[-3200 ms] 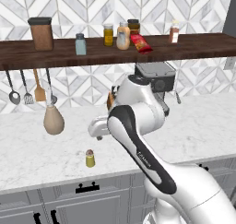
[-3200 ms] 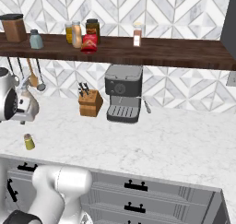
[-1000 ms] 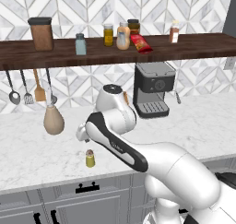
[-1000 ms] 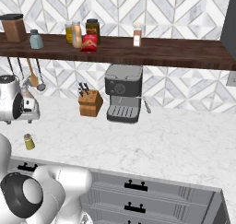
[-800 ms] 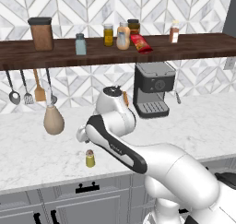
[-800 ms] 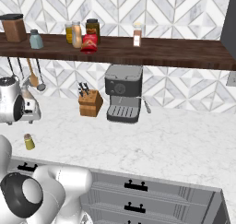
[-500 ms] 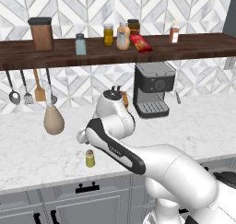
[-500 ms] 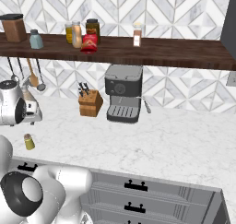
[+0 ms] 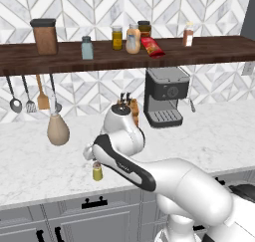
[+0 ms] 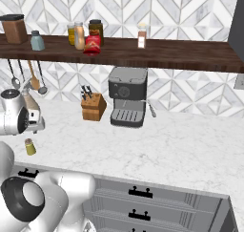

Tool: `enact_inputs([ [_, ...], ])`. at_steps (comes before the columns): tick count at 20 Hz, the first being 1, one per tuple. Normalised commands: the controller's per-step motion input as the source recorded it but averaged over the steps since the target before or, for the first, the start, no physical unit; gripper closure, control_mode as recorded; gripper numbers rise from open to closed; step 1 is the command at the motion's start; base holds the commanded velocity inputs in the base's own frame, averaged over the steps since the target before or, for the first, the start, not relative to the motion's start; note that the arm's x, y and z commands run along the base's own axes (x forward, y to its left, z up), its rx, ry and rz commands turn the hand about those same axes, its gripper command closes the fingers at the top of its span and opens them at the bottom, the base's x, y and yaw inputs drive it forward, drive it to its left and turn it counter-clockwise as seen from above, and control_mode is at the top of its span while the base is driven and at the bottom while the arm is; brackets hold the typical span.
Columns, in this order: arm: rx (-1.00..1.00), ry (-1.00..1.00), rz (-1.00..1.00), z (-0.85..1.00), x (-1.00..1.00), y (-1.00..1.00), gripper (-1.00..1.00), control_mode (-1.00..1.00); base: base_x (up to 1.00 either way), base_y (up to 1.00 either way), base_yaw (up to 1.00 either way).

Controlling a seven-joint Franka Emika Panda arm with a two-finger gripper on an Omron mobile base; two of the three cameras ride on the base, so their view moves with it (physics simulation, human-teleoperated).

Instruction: Put the shaker and condiment bottle from the counter next to their counterparts in the cabinet.

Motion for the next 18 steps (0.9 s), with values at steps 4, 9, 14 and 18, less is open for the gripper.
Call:
enact_inputs([
  [4,0.00,0.00,0.00,-0.24,0.00,0.02,-1.00,-1.00,0.00,0.00,0.00],
  [9,0.00,0.00,0.00,-0.21,0.00,0.03,-1.00,-1.00,0.00,0.00,0.00],
  [14,0.00,0.00,0.00,-0.20,0.00,0.03,-1.00,-1.00,0.00,0.00,0.00],
  [18,0.00,0.00,0.00,-0.19,0.00,0.04,-1.00,-1.00,0.00,0.00,0.00],
])
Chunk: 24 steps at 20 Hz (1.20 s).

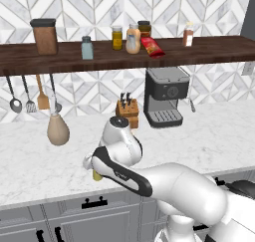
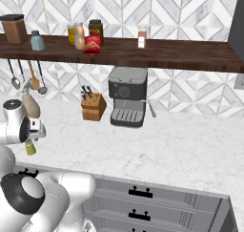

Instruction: Put the shaker and condiment bottle from the counter next to their counterparts in the cabinet.

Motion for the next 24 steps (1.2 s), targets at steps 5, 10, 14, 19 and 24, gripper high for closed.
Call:
enact_inputs([
  [5,-0.02,0.00,0.00,-0.14,0.02,0.10,-1.00,-1.00,0.00,0.00,0.00],
  [10,0.00,0.00,0.00,-0.10,0.04,0.06,-1.00,-1.00,0.00,0.00,0.00],
  [14,0.00,0.00,0.00,-0.06,0.09,0.01,-1.00,-1.00,0.00,0.00,0.00],
  [19,0.00,0.00,0.00,-0.03,0.16,0.00,-1.00,-1.00,0.00,0.00,0.00],
  [24,-0.01,0.00,0.00,-0.06,0.09,0.04,-1.00,-1.00,0.00,0.00,0.00],
])
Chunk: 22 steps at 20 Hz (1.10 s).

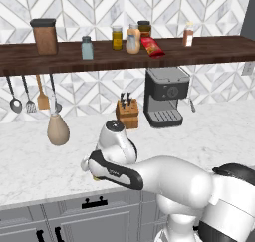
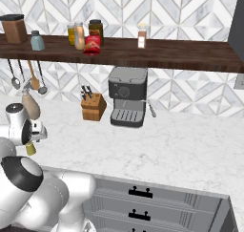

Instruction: Put the shaker and condiment bottle from the counter next to their counterparts in the cabinet.

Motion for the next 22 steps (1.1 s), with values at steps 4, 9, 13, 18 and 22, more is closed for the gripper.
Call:
enact_inputs([
  [4,-0.02,0.00,0.00,-0.11,0.03,0.11,-1.00,-1.00,0.00,0.00,0.00],
  [9,-0.02,0.00,0.00,-0.12,0.00,0.14,-1.00,-1.00,0.00,0.00,0.00],
  [13,0.00,0.00,0.00,-0.03,0.03,0.01,-1.00,-1.00,0.00,0.00,0.00],
  [18,0.00,0.00,0.00,0.00,0.08,0.00,-1.00,-1.00,0.00,0.00,0.00],
  [22,0.00,0.00,0.00,-0.09,0.02,0.00,-1.00,-1.00,0.00,0.00,0.00],
])
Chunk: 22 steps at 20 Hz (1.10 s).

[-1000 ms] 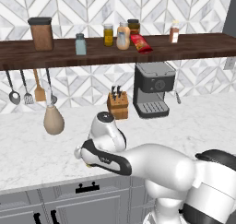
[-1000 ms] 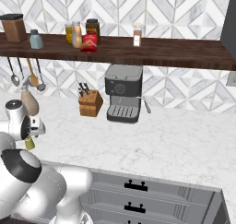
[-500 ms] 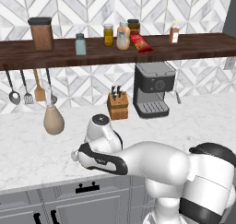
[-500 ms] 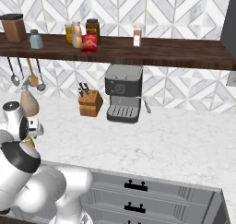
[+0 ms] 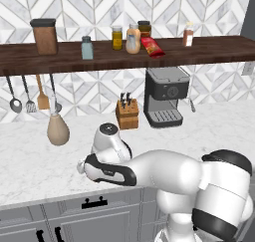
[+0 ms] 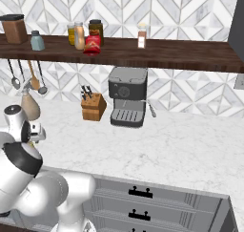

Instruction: Put the shaker and condiment bottle from the counter next to their counterparts in the cabinet.

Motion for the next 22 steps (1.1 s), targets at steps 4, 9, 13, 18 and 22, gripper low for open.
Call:
enact_inputs([
  [4,0.00,0.00,0.00,-0.17,0.00,0.00,-1.00,-1.00,0.00,0.00,0.00],
  [9,0.00,0.00,0.00,-0.23,0.00,0.04,1.00,-1.00,0.00,0.00,0.00],
  [13,0.00,0.00,0.00,-0.24,0.01,0.00,1.00,-1.00,0.00,0.00,0.00],
  [18,0.00,0.00,0.00,-0.08,0.00,0.00,1.00,-1.00,0.00,0.00,0.00],
  [22,0.00,0.00,0.00,0.42,0.00,0.00,1.00,-1.00,0.00,0.00,0.00],
])
